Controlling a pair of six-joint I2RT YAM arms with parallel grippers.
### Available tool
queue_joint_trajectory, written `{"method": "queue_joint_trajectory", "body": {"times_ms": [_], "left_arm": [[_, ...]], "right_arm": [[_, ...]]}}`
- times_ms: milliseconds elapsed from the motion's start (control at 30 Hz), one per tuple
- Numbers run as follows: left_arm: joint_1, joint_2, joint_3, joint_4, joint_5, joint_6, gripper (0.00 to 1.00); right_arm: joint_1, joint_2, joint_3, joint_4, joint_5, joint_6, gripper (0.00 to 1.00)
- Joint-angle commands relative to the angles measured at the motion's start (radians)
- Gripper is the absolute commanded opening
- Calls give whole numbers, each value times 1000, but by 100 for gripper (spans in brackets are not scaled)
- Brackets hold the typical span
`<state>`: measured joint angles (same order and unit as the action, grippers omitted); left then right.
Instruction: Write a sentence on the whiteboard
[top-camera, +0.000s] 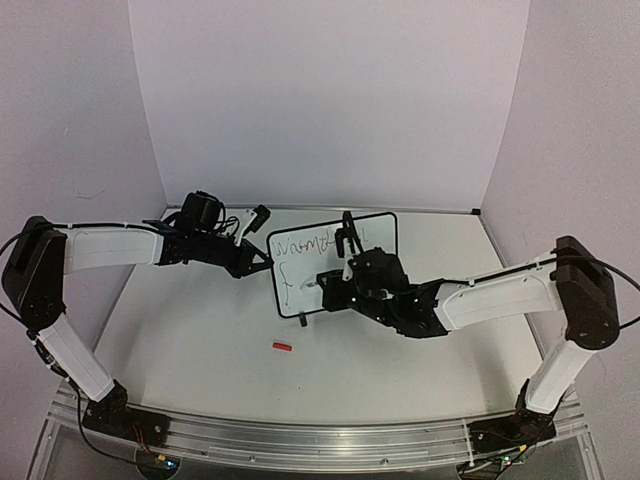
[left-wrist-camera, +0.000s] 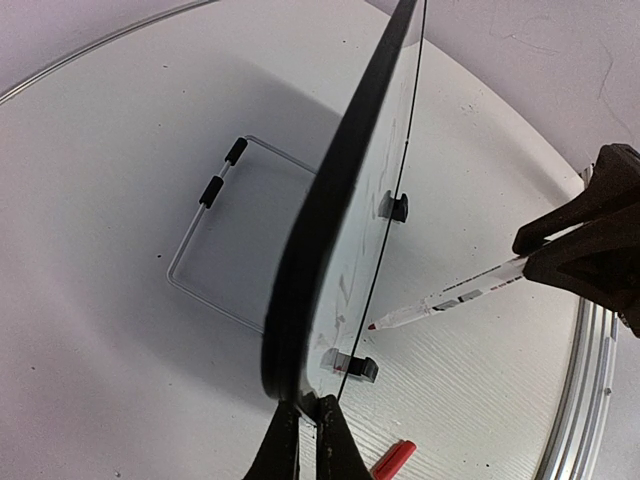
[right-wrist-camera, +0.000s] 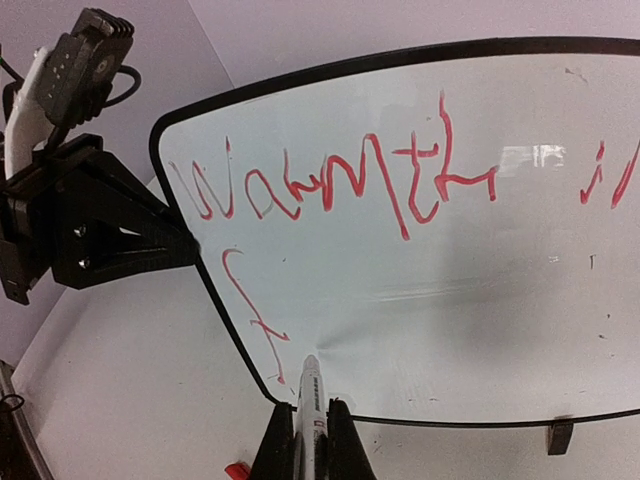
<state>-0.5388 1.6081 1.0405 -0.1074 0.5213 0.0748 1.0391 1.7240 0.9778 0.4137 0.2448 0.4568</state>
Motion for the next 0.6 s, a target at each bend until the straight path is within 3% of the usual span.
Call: {"method": "queue_joint_trajectory", "body": {"times_ms": [0,567], "left_arm": [[-3,19,24,-44,-48,34,0],[-3,13,20,-44,-53,37,0]], "right_arm": [[-4,27,55,8,32,-17,0],[-5,93,106,15,20,-27,0]]}}
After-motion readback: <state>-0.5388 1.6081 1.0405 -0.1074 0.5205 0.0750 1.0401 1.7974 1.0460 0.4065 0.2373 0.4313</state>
